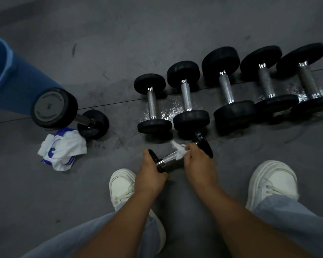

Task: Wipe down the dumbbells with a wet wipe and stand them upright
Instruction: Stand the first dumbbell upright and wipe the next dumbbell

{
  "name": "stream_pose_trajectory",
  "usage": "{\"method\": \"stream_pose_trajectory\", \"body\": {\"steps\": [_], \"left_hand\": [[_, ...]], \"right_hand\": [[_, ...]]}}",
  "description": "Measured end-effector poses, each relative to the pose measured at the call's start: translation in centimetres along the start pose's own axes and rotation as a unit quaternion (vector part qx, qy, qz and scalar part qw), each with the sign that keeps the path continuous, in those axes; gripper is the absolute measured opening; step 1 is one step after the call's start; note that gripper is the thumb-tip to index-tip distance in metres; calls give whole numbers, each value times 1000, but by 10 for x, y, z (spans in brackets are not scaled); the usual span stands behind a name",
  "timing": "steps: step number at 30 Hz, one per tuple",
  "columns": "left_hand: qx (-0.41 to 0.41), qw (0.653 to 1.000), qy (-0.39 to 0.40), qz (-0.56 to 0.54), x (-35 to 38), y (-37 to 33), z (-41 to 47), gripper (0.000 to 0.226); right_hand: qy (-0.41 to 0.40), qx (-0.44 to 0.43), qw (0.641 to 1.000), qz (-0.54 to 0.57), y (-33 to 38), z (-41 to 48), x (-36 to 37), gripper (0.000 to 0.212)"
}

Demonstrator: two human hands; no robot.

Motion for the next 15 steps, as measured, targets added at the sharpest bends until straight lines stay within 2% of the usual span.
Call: {"method": "stream_pose_trajectory", "body": {"steps": [2,5,6,9,10,13,14,15], "left_hand": [[0,1000,-1,0,0,0,1,81],[3,1000,-4,4,-1,-1,-1,77],[6,1000,-1,0,0,-1,0,75],[11,1000,-3,-9,-1,-1,1,70],[10,1000,-8,-10,-2,0,2,70],[6,1000,-14,-5,-1,-1,1,71],[3,1000,-13,-3,-1,-1,1,71],[1,1000,-11,-1,-2,-1,1,71]], "right_hand": [[2,-39,998,39,6,-4,11,29],[107,-130,985,33,22,-8,31,23],[112,-138,984,24,23,-4,29,21],[2,-45,996,70,6,13,8,25],[-9,-31,997,70,4,13,9,29],[100,-67,992,42,13,1,32,30],[115,-77,990,30,14,-1,34,30],[94,-67,993,35,11,1,29,29]]}}
Point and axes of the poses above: each hand's wrist, its own z-axis towards the middle knuckle, its own x-axis out of the palm, y = z × x, the point moved 5 cm from there along z, towards the middle knuckle, and after that the axes turned 1 degree about x, right-handed, at the moved point
